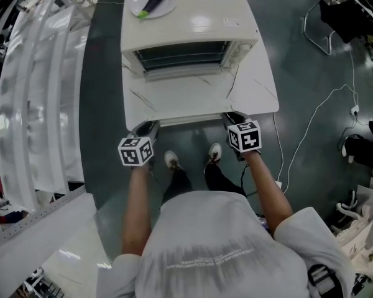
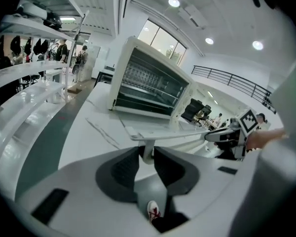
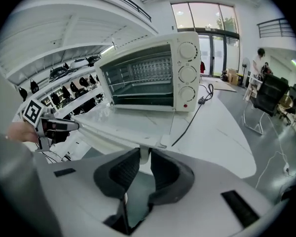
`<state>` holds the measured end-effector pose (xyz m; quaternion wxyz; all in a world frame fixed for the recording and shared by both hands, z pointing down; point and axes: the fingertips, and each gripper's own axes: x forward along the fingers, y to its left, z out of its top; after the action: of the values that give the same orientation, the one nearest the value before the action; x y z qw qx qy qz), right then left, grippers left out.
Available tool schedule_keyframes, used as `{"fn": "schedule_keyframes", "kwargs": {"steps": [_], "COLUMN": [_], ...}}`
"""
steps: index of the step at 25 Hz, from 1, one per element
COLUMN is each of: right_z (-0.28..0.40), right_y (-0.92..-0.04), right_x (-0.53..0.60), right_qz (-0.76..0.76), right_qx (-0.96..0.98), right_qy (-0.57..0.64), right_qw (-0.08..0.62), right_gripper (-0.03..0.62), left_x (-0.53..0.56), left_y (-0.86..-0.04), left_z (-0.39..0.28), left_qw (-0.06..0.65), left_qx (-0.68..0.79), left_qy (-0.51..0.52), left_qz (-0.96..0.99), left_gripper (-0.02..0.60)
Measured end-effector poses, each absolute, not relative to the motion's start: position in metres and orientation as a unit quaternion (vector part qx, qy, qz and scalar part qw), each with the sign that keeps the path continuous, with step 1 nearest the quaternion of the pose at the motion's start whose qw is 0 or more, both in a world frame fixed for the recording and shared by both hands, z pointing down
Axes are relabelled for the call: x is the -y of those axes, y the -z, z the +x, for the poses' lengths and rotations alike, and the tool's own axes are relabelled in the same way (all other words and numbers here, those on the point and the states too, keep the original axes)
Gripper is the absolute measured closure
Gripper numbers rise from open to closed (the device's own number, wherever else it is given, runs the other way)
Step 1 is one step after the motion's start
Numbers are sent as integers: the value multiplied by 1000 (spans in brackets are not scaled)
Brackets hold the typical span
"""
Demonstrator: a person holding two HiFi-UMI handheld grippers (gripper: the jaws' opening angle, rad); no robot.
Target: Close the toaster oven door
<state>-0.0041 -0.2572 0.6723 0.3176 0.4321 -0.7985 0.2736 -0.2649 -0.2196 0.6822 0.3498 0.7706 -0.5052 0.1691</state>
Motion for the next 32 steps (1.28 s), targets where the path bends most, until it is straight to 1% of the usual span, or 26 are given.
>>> {"fn": "schedule_keyframes", "kwargs": {"steps": [7, 14, 22, 32], "right_z": [-5, -9, -15, -21], "right_y": [-621, -573, -537, -513], "right_x": [273, 304, 340, 384], "right_qz": [453, 474, 483, 485], "right_qx": [813, 824, 834, 840], "right_qy": [-253, -215, -157, -155], "right_qw": [265, 223, 215, 188], "right_gripper": [517, 516, 517, 519], "left_x": [234, 266, 302, 345], "left_y": [-632, -583, -547, -522], "left_z": [-268, -272, -277, -283], "left_qw": [337, 299, 276, 244], "left_qx": [538, 552, 567, 582], "left_qy": [-93, -70, -56, -44], "left_qz": [767, 775, 774, 775], "left_gripper": [483, 483, 483, 483]}}
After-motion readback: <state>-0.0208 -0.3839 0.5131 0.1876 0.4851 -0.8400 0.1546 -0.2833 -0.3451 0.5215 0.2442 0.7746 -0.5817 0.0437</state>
